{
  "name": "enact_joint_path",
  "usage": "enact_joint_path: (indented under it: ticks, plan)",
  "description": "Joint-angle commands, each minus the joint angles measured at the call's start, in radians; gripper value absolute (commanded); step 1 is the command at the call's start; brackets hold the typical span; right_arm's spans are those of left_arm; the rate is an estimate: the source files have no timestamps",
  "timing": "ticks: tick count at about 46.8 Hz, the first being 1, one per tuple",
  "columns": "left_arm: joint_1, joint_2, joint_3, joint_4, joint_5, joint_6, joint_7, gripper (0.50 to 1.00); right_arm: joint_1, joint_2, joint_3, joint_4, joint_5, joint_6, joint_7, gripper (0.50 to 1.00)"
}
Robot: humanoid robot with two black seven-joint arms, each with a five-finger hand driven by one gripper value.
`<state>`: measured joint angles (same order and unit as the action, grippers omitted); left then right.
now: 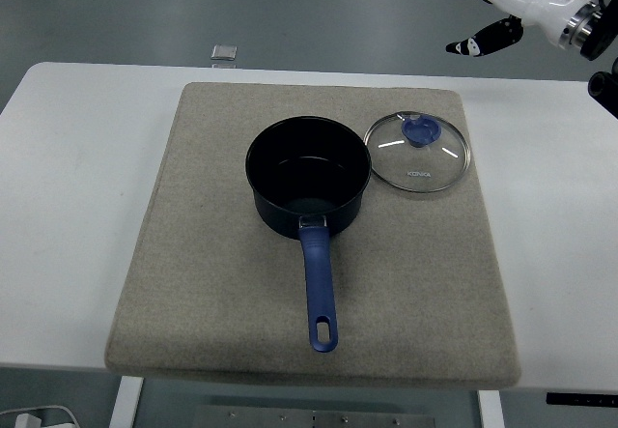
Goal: Lift the pot lid and place it to the right of the pot.
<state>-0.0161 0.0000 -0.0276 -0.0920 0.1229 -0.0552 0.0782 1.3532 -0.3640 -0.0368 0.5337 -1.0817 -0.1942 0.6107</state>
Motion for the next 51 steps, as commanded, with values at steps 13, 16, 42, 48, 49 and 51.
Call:
enact_joint_path:
  ticks: [13,16,42,48,49,51]
  plan:
    - [0.001,0.0,0.0,0.0,0.0,0.0,0.0,1.0,0.0,0.002,0.0,-0.003,0.488,0.16,0.0,0.897]
    - [-0.001,0.0,0.0,0.0,0.0,0.0,0.0,1.0,-0.002,0.004,0.0,-0.003,0.563,0.191,0.0,0.897]
    - [-0.001,0.0,0.0,0.0,0.0,0.0,0.0,1.0,-0.019,0.022,0.005,0.0,1.089,0.272,-0.104,0.899]
    - [-0.001,0.0,0.0,0.0,0.0,0.0,0.0,1.0,-0.04,0.025,0.003,0.002,1.166,0.271,-0.158,0.901]
    - [-0.001,0.0,0.0,0.0,0.0,0.0,0.0,1.0,-0.046,0.025,0.003,0.002,1.168,0.271,-0.16,0.901]
    - [-0.001,0.0,0.0,0.0,0.0,0.0,0.0,1.0,-0.06,0.03,0.003,0.002,1.168,0.269,-0.16,0.901]
